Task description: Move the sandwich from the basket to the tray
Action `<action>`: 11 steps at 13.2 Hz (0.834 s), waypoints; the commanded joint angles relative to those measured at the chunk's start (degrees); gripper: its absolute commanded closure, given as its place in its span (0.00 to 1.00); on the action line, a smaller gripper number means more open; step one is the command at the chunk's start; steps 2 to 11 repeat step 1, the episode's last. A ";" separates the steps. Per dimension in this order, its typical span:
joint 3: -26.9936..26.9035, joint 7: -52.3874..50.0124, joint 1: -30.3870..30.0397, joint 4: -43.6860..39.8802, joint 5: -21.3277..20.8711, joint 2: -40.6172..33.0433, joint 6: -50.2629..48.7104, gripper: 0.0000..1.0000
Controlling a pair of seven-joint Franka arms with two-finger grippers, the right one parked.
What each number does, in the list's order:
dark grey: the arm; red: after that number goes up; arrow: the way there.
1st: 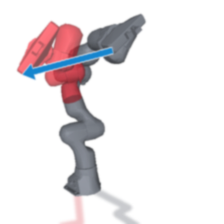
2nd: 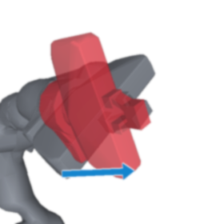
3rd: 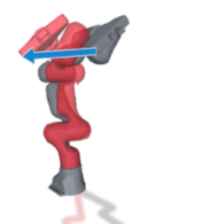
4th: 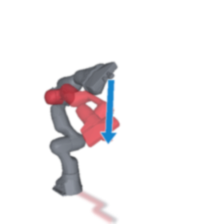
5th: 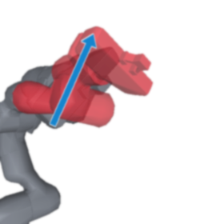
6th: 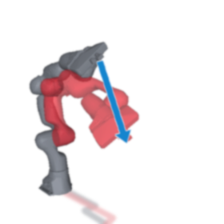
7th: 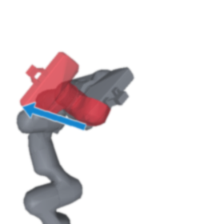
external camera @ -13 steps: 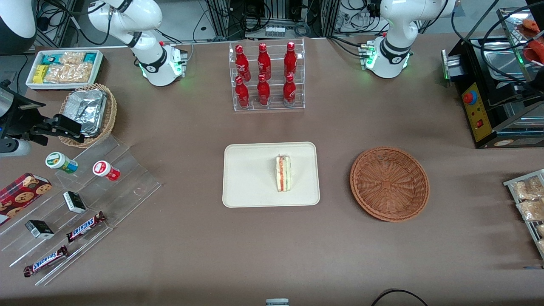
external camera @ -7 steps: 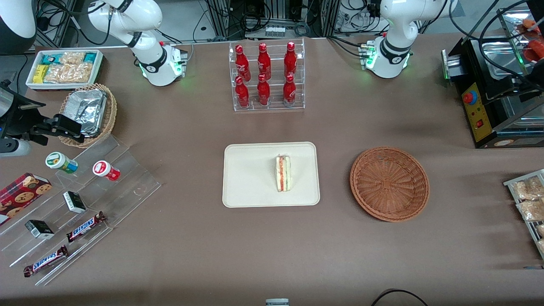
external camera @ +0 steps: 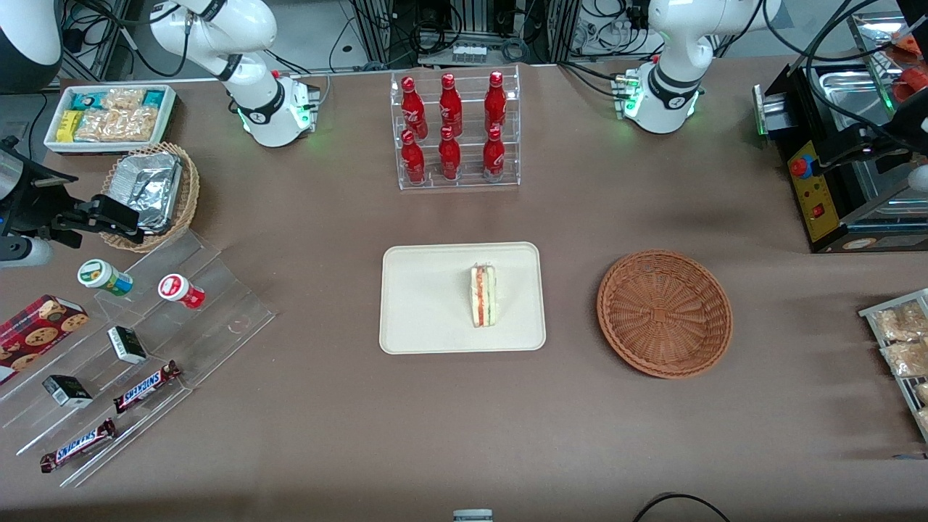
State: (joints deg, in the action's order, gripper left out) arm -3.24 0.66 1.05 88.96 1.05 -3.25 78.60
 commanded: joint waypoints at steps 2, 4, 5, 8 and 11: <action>0.68 -0.13 1.24 -2.03 -1.32 1.40 -0.12 0.01; 0.68 -0.13 1.24 -2.03 -1.32 1.40 -0.12 0.01; 0.68 -0.13 1.24 -2.03 -1.32 1.40 -0.12 0.01; 0.68 -0.13 1.24 -2.03 -1.32 1.40 -0.12 0.01; 0.68 -0.13 1.24 -2.03 -1.32 1.40 -0.12 0.01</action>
